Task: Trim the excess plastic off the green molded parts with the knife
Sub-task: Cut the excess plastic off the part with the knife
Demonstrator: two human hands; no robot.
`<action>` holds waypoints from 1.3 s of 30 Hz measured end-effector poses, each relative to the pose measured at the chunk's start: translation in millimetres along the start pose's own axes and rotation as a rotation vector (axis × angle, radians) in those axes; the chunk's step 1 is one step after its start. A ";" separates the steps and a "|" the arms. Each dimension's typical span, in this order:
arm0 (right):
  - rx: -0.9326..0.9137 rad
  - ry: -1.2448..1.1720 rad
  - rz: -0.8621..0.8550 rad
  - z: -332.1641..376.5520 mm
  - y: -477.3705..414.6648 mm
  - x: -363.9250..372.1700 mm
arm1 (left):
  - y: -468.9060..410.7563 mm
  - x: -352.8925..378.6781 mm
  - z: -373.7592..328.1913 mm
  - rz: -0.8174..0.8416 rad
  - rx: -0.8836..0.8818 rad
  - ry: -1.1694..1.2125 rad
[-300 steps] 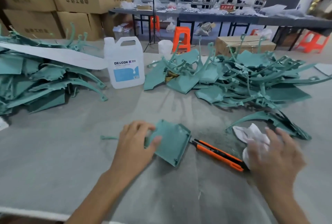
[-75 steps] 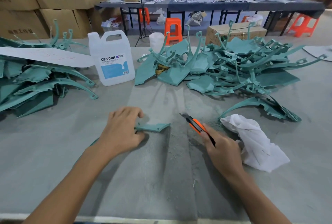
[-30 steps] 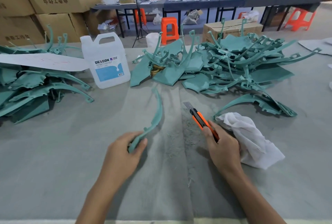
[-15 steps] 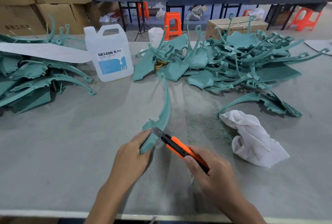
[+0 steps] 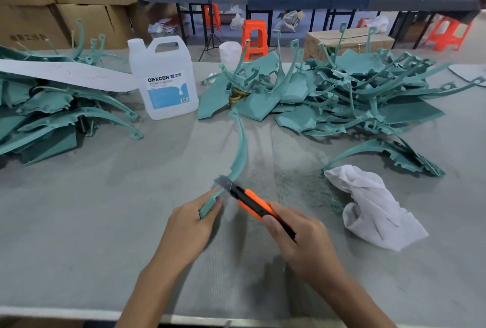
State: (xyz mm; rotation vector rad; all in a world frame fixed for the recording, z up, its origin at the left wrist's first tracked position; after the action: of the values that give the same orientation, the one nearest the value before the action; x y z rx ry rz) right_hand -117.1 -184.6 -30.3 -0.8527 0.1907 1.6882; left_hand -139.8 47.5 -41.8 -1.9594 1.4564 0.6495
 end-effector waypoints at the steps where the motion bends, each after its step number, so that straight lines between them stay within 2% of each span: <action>1: 0.001 0.011 -0.018 -3.0 -11.5 0.7 | -0.3 -1.9 0.3 0.000 -0.014 0.021; 7: -0.005 0.065 -0.012 -28.1 -79.9 0.7 | -7.9 -11.1 11.2 0.063 -0.120 0.176; 8: -0.016 0.080 -0.001 -29.6 -90.5 0.6 | -7.9 -13.3 15.1 0.091 -0.139 0.262; 11: -0.053 0.186 0.089 -34.7 -114.1 6.9 | 3.3 -10.1 25.7 0.191 -0.242 0.746; 14: -0.054 0.200 0.202 -43.5 -124.9 18.3 | 15.7 -6.0 38.1 0.163 -0.345 1.015; 20: 0.011 0.462 0.299 -59.4 -173.3 23.7 | 14.0 -1.2 43.9 0.208 -0.392 1.080; 25: 0.029 0.688 0.274 -54.9 -208.0 31.3 | 14.5 -4.1 40.9 0.206 -0.388 1.122; 29: 0.028 0.630 0.223 -41.7 -196.8 21.0 | 16.9 -7.1 39.1 0.154 -0.392 1.131; 32: -0.016 0.460 0.145 -11.6 -165.5 8.4 | 16.0 -7.8 35.9 0.139 -0.393 1.113; 35: -0.124 0.322 0.194 37.4 -124.0 1.7 | 15.0 -6.7 35.6 0.126 -0.407 1.108; 39: -0.217 0.393 0.319 89.6 -87.1 7.0 | 15.1 -5.0 35.7 0.110 -0.396 1.157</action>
State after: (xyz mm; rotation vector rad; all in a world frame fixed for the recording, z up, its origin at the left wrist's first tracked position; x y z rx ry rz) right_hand -77.9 -103.5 56.5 -1.3737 0.4356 1.8414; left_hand -156.8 73.2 -65.8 -2.7695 2.1930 -0.3008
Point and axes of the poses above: each hand's wrist, its own y-axis away from the middle knuckle, its own x-axis out of the palm, z = x × y, the point moved 6 cm from there along -y, towards the middle knuckle, and after that the axes turned 6 degrees about x, right-handed, at the moved point
